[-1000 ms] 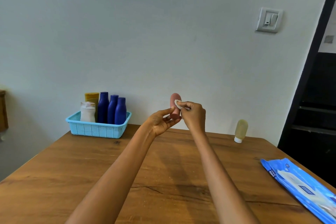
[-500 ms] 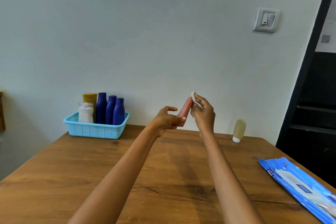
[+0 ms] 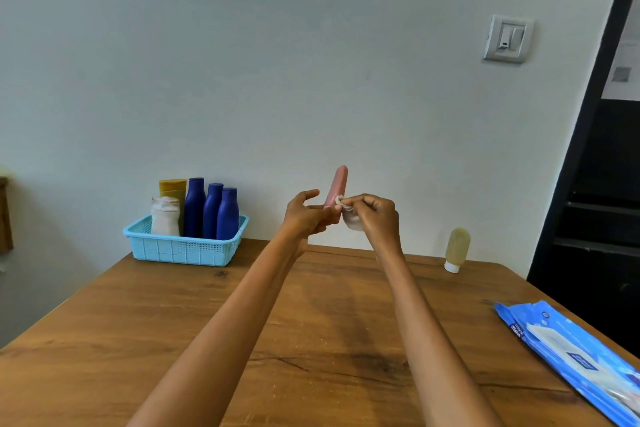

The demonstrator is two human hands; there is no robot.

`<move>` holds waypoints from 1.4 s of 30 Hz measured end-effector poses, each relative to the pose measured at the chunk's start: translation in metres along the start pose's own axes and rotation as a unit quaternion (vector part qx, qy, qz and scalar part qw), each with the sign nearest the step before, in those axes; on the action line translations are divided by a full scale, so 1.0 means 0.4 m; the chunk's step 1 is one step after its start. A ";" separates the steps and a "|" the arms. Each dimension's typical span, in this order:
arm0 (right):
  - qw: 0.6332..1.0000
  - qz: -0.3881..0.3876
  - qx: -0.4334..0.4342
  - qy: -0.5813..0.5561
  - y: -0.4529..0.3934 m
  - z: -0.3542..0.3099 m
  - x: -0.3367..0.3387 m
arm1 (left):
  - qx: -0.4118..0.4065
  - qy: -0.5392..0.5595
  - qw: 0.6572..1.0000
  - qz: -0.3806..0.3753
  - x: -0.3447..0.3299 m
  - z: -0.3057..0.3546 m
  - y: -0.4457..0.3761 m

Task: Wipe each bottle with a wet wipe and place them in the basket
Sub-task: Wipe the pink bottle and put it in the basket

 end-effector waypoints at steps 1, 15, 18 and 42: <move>1.000 0.008 -0.012 -0.005 0.000 0.004 0.005 | 0.019 0.024 0.999 -0.015 -0.004 -0.012 -0.001; 0.927 -0.094 -0.296 -0.211 0.080 0.118 -0.136 | -0.122 0.004 0.991 0.055 0.021 0.037 0.018; 0.900 -0.112 -0.328 -0.266 0.092 0.132 -0.154 | -0.157 -0.054 0.985 0.054 0.019 0.057 0.021; 0.995 0.059 0.076 -0.020 -0.005 -0.036 0.016 | -0.052 -0.086 0.990 -0.101 -0.079 0.017 0.042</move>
Point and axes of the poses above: each hand's wrist, its own y-axis away from the middle knuckle, its own x-axis out of the back of the hand, z = x × y, the point moved 10 cm from there along -y, towards the middle knuckle, and after that the axes turned 5 degrees about x, right-handed, at the moved point
